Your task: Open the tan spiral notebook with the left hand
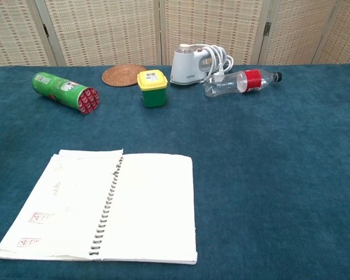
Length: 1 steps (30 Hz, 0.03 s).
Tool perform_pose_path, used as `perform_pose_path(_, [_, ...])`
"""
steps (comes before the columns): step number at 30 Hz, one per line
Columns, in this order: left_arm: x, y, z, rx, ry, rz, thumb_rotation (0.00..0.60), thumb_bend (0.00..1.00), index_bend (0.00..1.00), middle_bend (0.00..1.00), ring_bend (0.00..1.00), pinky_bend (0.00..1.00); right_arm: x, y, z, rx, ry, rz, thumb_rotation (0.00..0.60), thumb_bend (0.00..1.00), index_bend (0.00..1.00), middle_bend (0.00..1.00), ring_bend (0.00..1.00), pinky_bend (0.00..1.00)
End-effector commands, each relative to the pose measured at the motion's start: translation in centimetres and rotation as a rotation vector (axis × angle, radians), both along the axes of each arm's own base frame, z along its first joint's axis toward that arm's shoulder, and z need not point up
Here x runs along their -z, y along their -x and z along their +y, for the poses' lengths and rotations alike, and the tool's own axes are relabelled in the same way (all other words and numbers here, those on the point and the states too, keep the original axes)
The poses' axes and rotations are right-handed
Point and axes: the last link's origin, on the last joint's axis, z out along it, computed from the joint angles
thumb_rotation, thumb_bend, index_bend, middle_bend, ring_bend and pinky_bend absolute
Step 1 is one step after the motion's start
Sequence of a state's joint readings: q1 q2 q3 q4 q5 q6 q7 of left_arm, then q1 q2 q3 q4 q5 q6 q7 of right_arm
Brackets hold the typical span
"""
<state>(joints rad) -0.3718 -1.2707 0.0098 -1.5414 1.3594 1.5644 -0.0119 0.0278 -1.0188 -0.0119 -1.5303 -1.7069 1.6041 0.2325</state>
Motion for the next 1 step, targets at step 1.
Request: perform_pose_path(1, [-1.25,1.84,-2.27,-0.080,-0.039,0.037,0.600,0.39,0.26,0.10,0.07,0.23,0.17,0.12,-0.27,0.007,-0.008,0.001,0.600,0.29,0.03,0.13,0.06,0.12])
